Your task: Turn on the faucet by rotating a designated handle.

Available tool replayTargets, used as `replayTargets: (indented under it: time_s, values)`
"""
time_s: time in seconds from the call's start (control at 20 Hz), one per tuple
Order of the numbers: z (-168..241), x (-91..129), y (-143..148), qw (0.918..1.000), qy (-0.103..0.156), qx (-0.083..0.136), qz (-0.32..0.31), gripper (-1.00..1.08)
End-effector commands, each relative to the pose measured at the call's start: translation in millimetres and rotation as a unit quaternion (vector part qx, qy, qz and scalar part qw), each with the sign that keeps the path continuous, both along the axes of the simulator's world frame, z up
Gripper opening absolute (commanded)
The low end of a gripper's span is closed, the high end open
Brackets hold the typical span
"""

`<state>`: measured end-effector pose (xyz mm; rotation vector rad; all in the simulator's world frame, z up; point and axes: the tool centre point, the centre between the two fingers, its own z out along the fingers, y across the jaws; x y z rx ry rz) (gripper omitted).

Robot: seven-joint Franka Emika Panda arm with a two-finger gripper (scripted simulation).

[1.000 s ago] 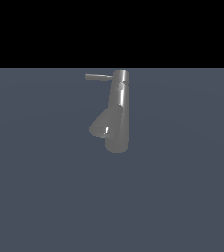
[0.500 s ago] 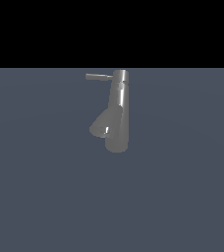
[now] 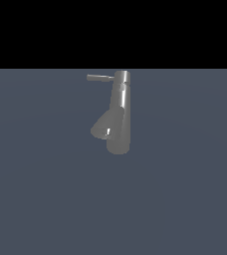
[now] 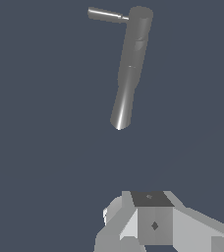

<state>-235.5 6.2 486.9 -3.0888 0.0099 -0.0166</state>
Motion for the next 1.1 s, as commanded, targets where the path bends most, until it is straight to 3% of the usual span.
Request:
replayTargets:
  time_s: [0.0, 0.55, 1.05]
  values:
    - [0, 7, 1, 0.9999, 0.002, 0.005, -0.013, -1.0]
    - [-6, 62, 6, 0.9914, 0.021, 0.037, -0.124, -1.0]
    - [-26, 126, 13, 0.9641, 0.048, 0.059, -0.254, -1.0]
